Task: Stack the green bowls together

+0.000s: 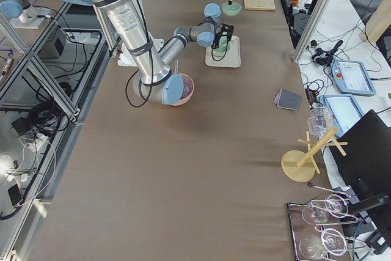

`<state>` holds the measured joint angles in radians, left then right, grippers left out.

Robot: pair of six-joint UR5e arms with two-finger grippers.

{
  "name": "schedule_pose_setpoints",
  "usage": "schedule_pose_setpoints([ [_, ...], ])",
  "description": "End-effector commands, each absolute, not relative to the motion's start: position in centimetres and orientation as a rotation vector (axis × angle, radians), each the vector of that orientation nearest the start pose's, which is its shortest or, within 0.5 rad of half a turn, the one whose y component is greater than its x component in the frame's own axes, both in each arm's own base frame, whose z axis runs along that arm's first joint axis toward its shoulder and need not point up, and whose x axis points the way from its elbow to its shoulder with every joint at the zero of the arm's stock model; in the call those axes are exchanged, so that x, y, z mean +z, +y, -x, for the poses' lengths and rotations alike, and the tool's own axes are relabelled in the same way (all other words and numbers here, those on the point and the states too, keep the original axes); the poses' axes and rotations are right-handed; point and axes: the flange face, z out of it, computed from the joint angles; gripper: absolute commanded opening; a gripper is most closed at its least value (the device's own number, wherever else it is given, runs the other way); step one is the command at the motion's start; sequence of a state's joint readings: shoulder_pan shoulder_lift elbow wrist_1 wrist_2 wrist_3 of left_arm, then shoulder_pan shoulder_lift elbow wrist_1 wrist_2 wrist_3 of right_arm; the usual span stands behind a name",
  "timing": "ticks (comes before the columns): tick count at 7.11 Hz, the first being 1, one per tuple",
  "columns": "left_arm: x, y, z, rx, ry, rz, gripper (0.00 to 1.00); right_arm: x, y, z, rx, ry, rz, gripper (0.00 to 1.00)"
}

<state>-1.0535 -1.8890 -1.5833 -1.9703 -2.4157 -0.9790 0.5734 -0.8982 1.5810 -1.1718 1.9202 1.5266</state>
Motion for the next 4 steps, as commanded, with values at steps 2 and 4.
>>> schedule_pose_setpoints([
  [2, 39.4, -56.1, -25.4, -0.130, 1.091, 0.051, 0.00, 19.9, -46.7, 54.0, 0.288, -1.116, -0.033, 0.00],
  [4, 36.9, -55.7, -25.3, -0.169, 1.118, 0.059, 0.00, 20.2, -46.6, 54.3, 0.288, -1.108, -0.030, 0.99],
])
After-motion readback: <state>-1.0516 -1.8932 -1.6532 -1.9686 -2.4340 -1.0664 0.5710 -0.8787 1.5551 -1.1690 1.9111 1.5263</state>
